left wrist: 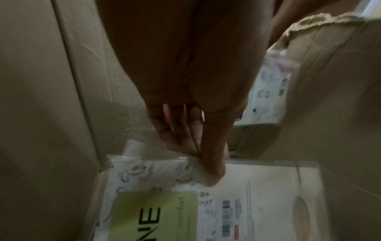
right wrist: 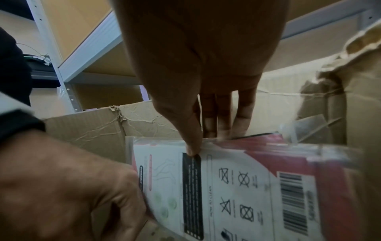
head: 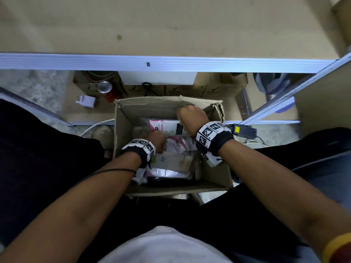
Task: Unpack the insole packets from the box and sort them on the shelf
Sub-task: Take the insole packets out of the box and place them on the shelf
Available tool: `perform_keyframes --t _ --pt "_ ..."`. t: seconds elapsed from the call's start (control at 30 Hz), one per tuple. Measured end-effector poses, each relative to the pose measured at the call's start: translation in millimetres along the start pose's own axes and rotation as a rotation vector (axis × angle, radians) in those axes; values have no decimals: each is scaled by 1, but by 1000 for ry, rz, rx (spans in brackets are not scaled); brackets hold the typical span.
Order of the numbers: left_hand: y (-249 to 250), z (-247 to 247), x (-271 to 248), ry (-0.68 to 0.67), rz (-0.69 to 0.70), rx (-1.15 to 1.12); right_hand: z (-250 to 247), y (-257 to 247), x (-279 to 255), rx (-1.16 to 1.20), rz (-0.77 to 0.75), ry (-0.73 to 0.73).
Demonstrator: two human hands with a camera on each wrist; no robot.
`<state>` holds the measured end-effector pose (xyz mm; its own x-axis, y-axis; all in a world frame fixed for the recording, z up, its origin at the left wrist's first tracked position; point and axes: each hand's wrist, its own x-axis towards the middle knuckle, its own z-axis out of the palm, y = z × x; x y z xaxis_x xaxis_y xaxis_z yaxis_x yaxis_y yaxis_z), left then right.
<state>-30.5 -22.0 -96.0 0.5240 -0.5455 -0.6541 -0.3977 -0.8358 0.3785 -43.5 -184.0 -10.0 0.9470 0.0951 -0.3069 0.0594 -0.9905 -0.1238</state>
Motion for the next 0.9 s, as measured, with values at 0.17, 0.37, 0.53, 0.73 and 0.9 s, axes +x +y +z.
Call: perform_keyframes --t 0.17,0.37,0.53,0.73,0.9 --pt "16 -23 -23 41 12 34 -9 -8 -4 -6 -1 24" --pt "29 -56 -64 174 108 90 -33 -13 -15 -2 -26 81" --pt "40 -94 -106 306 235 148 -67 -12 -36 10 -24 155" --pt "50 -137 -157 474 291 58 -121 -8 -71 32 12 203" --pt "52 -172 -201 580 363 -86 -177 -8 -105 79 6 327"
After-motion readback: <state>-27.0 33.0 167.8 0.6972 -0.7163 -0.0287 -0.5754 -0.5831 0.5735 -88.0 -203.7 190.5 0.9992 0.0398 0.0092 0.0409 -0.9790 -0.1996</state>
